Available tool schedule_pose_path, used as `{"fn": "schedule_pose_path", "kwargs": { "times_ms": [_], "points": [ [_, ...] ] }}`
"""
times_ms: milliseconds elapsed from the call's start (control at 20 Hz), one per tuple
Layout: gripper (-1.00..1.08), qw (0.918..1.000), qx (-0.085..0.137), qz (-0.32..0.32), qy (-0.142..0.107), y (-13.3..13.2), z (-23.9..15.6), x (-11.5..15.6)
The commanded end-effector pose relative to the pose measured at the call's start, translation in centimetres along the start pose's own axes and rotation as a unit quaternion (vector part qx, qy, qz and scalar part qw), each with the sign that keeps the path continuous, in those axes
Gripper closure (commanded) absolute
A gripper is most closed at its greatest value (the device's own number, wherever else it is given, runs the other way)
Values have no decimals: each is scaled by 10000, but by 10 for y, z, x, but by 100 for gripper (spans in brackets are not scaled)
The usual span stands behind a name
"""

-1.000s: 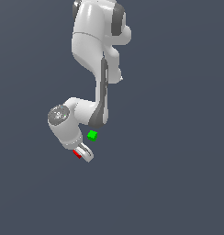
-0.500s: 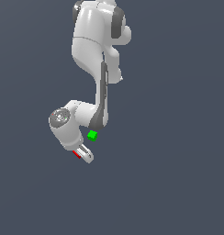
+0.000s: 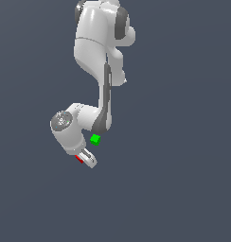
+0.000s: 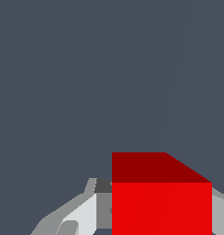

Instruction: Stack the red cube on top of the green cube.

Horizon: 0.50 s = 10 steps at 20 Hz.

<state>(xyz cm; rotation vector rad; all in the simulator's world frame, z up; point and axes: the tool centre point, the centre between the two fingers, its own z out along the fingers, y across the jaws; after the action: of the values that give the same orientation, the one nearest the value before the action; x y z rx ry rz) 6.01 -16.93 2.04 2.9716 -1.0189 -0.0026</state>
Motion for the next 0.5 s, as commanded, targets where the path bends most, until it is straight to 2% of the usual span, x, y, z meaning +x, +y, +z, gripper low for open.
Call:
{"fn": "schedule_pose_path", "kwargs": {
  "times_ms": [0, 450],
  "points": [
    [108, 10000, 3, -1, 5, 0, -4, 0],
    [108, 10000, 3, -1, 5, 0, -55, -1]
  ]
}}
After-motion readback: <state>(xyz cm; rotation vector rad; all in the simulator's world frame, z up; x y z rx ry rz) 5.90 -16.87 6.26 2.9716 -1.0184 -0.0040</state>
